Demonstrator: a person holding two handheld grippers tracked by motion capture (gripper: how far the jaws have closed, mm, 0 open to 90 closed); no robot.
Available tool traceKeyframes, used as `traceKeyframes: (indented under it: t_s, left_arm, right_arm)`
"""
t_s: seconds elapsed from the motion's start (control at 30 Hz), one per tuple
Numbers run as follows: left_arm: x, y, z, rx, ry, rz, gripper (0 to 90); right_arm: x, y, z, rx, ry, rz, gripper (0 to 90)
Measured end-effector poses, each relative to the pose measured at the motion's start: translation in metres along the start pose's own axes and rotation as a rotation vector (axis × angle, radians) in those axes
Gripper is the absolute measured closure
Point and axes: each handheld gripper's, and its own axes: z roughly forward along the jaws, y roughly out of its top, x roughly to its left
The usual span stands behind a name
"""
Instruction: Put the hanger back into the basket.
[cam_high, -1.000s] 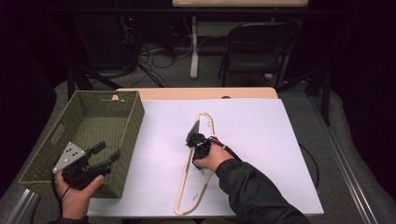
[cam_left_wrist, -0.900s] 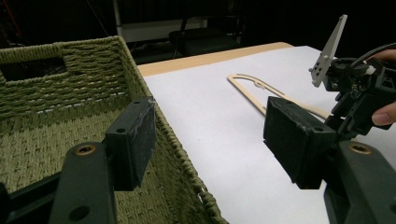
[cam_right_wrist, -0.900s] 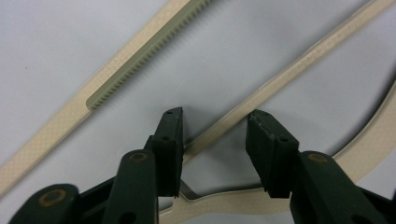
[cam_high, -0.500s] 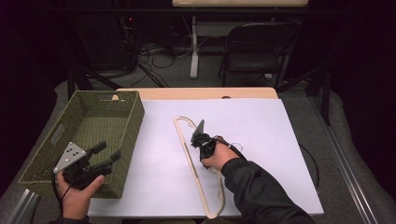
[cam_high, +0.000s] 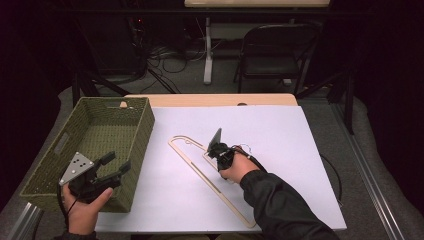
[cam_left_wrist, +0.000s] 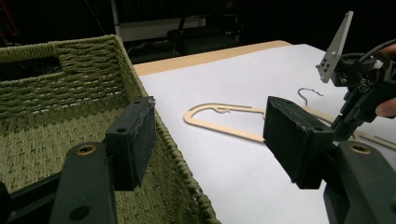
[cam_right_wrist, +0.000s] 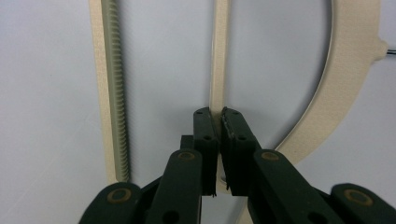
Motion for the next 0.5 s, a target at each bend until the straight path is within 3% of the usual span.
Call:
traceKeyframes:
  t_s: [0.33, 0.5]
  left_arm:
    - [0.0009, -0.0003, -0.0008, -0.002, 0.000, 0.002, 34.7]
    - [0.0009, -0.0003, -0.0009, -0.003, 0.001, -0.001, 34.8]
  right_arm:
    - [-0.0016, -0.0018, 0.0001, -0.032, 0.020, 0.003, 85.8]
    - [-0.0029, -0.0018, -0.0023, -0.012, 0.014, -0.031, 85.8]
